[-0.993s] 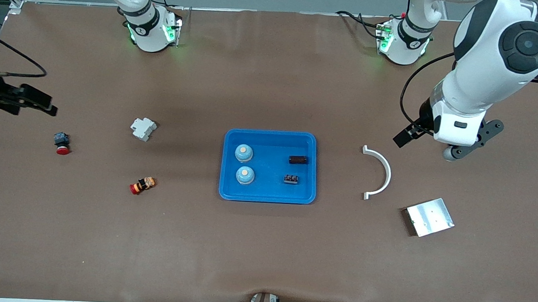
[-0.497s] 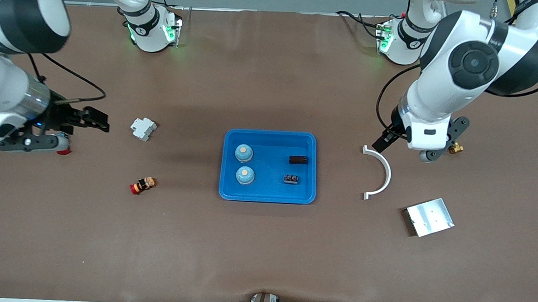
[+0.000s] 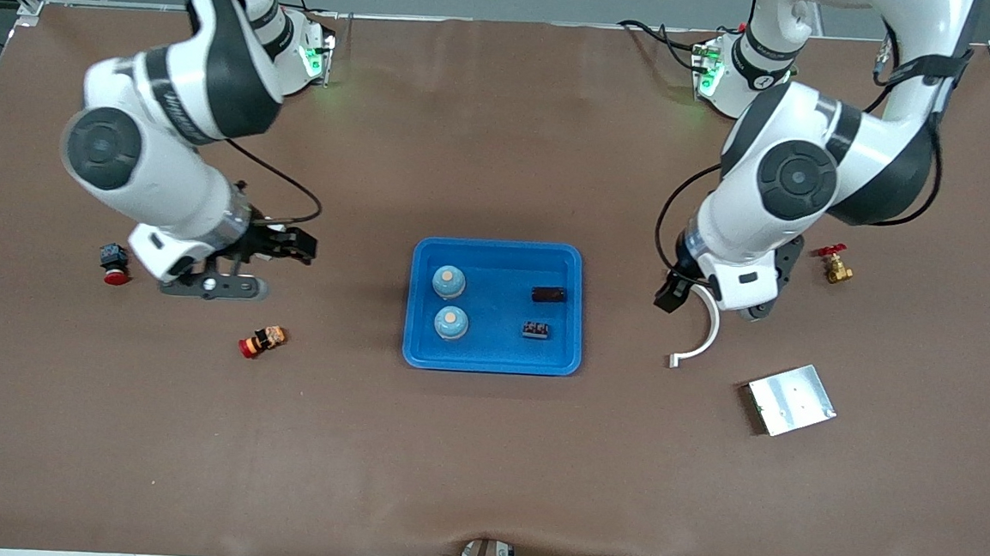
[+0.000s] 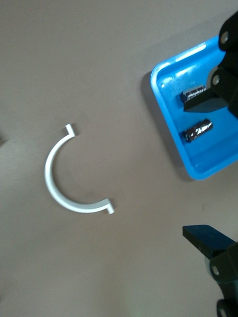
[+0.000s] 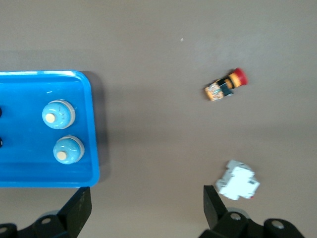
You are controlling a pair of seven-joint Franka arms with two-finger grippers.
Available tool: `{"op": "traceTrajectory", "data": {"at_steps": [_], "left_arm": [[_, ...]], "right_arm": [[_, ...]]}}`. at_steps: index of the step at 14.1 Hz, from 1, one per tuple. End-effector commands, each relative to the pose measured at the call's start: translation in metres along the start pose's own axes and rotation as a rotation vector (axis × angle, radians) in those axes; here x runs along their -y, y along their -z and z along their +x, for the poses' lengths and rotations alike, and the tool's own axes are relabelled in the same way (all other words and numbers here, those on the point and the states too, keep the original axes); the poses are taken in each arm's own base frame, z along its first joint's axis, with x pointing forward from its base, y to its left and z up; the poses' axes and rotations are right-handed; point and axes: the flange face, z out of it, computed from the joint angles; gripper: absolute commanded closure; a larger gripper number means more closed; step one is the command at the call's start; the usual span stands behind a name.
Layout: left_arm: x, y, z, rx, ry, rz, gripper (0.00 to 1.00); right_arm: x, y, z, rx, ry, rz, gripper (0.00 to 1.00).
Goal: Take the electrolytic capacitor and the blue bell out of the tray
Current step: 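Lower the left gripper over a capacitor while the right gripper lowers over a bell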
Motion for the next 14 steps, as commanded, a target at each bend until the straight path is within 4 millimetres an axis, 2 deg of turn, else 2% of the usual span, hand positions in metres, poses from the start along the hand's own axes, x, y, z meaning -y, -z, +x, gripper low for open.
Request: {"op": "traceTrajectory", "data": {"at_steps": [1,2,6,9,10,11,14], "left_arm": [[-0.015,-0.026,-0.029,0.009,0.085,-0.023,0.00],[-0.021,-0.037,-0.039,0.008,0.112,-0.033,0.00],[-0.037,-0.077,-0.067,0.010,0.161,-0.054,0.00],[-0.060,-0.105,-0.069,0.019,0.238,-0.065,0.00],[-0.065,-0.112,-0.076,-0.003,0.237,-0.069,0.00],[-0.068,-0.123,-0.075,-0.013,0.267,-0.059,0.00],[-0.078,-0.140,-0.072,-0.011,0.341,-0.047,0.00]], "right_arm": [[0.038,-0.031,-0.007,-0.004,-0.056,-0.018,0.00],[0.053,-0.044,-0.010,-0.004,-0.061,-0.024,0.00],[0.086,-0.102,-0.021,-0.011,-0.055,-0.027,0.00],[0.113,-0.133,-0.029,-0.019,-0.144,-0.020,0.00],[0.130,-0.147,-0.035,-0.031,-0.158,-0.018,0.00],[0.140,-0.157,-0.039,-0.041,-0.156,-0.015,0.00],[0.158,-0.186,-0.045,-0.042,-0.179,-0.029,0.00]]}}
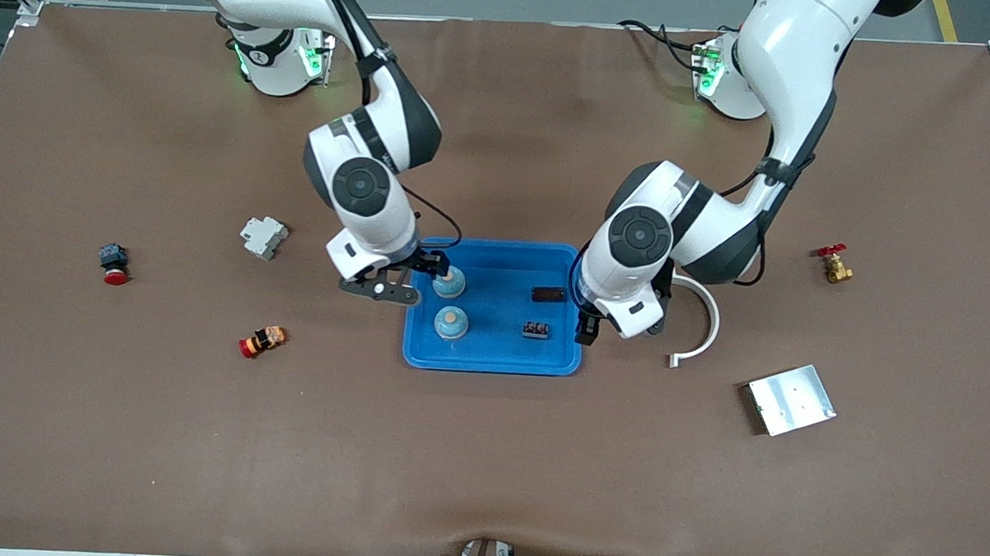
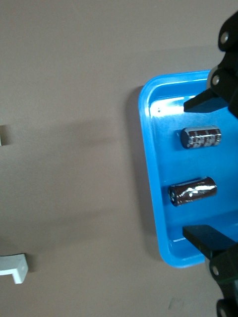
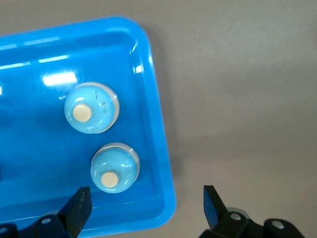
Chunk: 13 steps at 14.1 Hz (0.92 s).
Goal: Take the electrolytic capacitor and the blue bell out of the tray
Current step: 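Lower the left gripper over a capacitor while the right gripper lowers over a bell, then grasp the upright capacitor with the left gripper while the right gripper grasps a bell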
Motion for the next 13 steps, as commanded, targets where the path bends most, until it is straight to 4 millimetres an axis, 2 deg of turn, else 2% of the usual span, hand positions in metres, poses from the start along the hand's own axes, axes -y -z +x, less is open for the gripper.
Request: {"op": "traceTrajectory", "data": {"at_steps": [1,3,5,7,10,13], "left_arm": [[-0.015,-0.008,-0.006,-0.007,0.076,-0.013,0.00],[-0.027,-0.019,-0.008,0.009,0.129,-0.022,0.00],[-0.028,-0.032,-0.027,0.007,0.115,-0.021,0.00],[-0.028,-0.041,-0.030,-0.002,0.115,-0.017,0.00],[-0.027,-0.071,-0.051,-0.026,0.112,-0.029,0.00],[-0.031,-0.085,-0.060,-0.055,0.105,-0.058,0.00]], "right_arm": [[0.015,-0.019,-0.006,-0.009,-0.072,0.005,0.00],[0.019,-0.030,-0.007,-0.013,-0.117,0.006,0.00],[0.027,-0.041,-0.009,-0.023,-0.122,0.011,0.00],[0.039,-0.055,-0.013,-0.023,-0.113,0.003,0.00],[0.042,-0.057,-0.011,-0.025,-0.112,0.003,0.00],[0.043,-0.063,-0.011,-0.031,-0.112,0.010,0.00]]}}
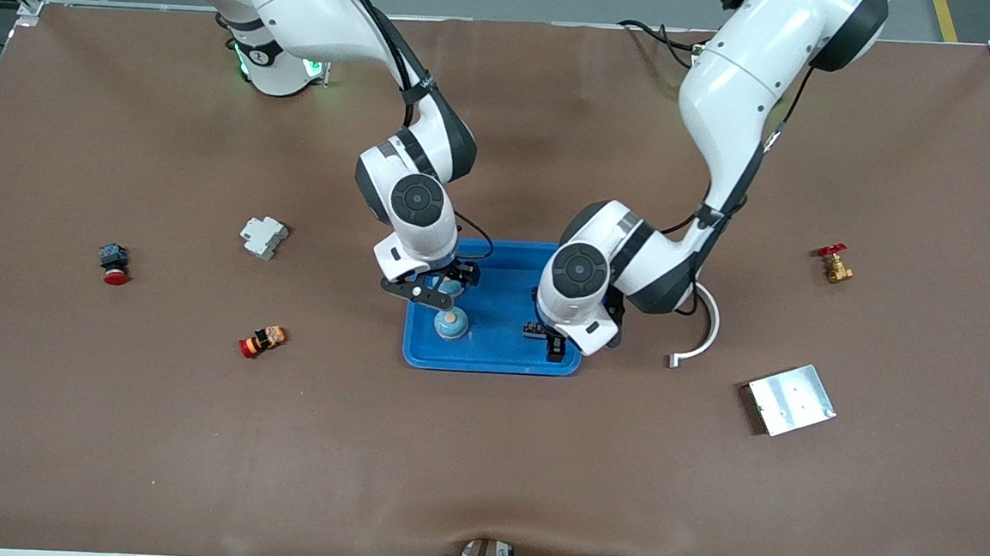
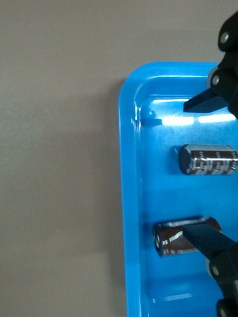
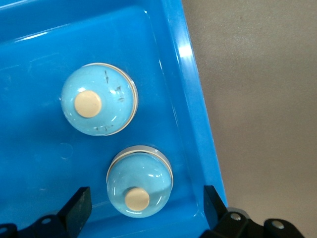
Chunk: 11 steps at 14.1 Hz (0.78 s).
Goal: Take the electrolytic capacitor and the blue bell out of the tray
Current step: 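Grasp the upright capacitor with the left gripper while the right gripper grasps a bell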
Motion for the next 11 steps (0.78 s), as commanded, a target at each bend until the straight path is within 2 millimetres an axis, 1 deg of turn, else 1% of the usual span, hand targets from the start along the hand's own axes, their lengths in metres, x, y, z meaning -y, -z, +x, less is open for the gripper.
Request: {"op": "traceTrajectory", "data": {"at_steps": [1,3,5,7,8,11], "left_arm": [[-0.009,-0.005,-0.011,-0.012,0.006,-0.048,0.00],[-0.012,-0.004,-0.009,-0.010,0.005,-0.051,0.00],[-0.012,-0.003,-0.009,-0.008,-0.001,-0.054,0.00],[-0.013,0.001,-0.013,0.006,0.020,-0.067,0.00],[-0.014,0.002,-0.014,0.013,0.045,-0.075,0.00],[-0.014,-0.007,-0.015,0.020,0.048,-0.082,0.00]], "right_arm": [[0.007,-0.001,0.002,-0.011,-0.022,0.018,0.00],[0.010,-0.005,0.000,-0.019,-0.039,0.027,0.00],[0.021,-0.014,-0.019,-0.020,-0.018,0.017,0.00],[0.016,-0.022,-0.013,-0.015,-0.027,0.007,0.00],[0.017,-0.022,-0.014,-0.016,-0.025,0.008,0.00],[0.016,-0.028,-0.013,-0.017,-0.027,0.006,0.00]]}}
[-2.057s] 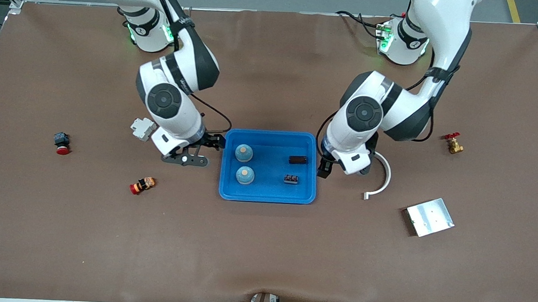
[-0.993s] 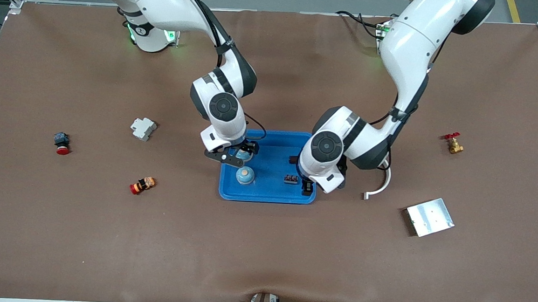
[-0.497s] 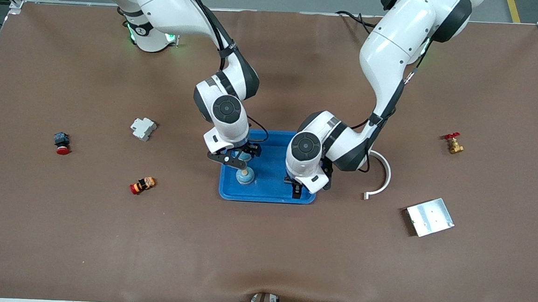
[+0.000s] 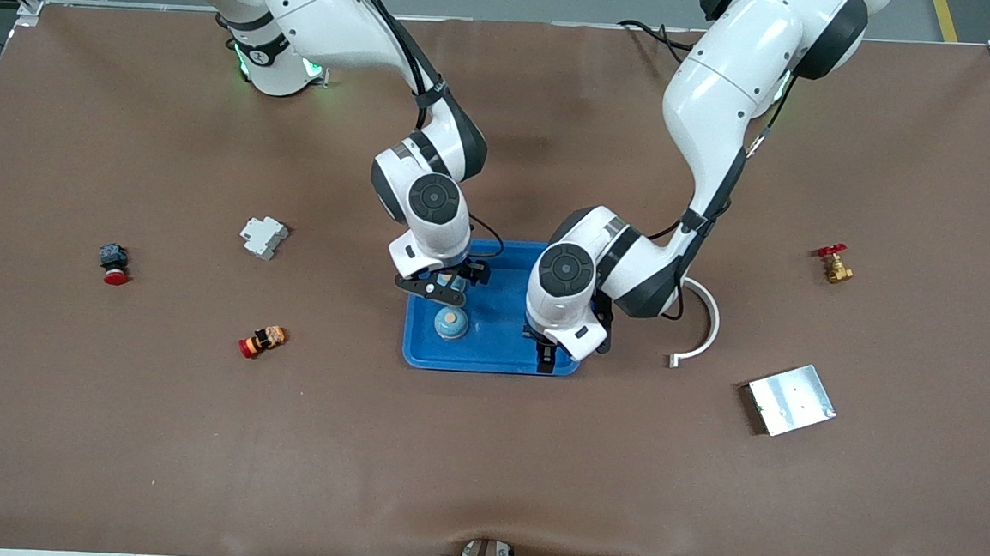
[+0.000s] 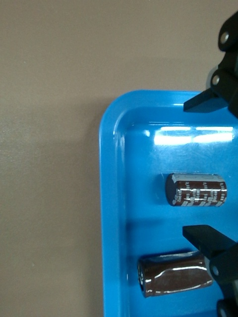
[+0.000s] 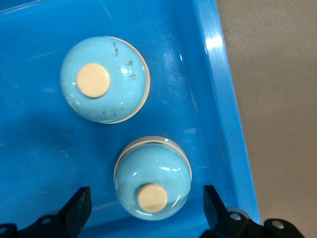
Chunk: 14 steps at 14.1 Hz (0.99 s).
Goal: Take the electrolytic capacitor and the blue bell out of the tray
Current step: 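Grasp the upright capacitor with the left gripper while the right gripper grasps a bell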
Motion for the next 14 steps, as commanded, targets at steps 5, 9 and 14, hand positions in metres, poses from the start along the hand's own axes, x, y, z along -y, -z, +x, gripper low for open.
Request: {"op": "traceTrajectory", "data": {"at_steps": [5,9,14], "left_arm": [[0.006,-0.019,-0.011,-0.010,0.014,-0.003,0.00],[0.010,-0.018,-0.020,-0.005,-0.030,-0.018,0.00],[0.012,-0.021,-0.021,-0.007,-0.031,-0.016,0.00]], "right_arm": [[0.000,-0.005,0.010,-0.018,-0.030,0.023,0.00],[0.000,-0.003,0.011,-0.023,-0.034,0.032,0.19],[-0.005,0.009,0.017,-0.019,-0.044,0.035,0.62]]}}
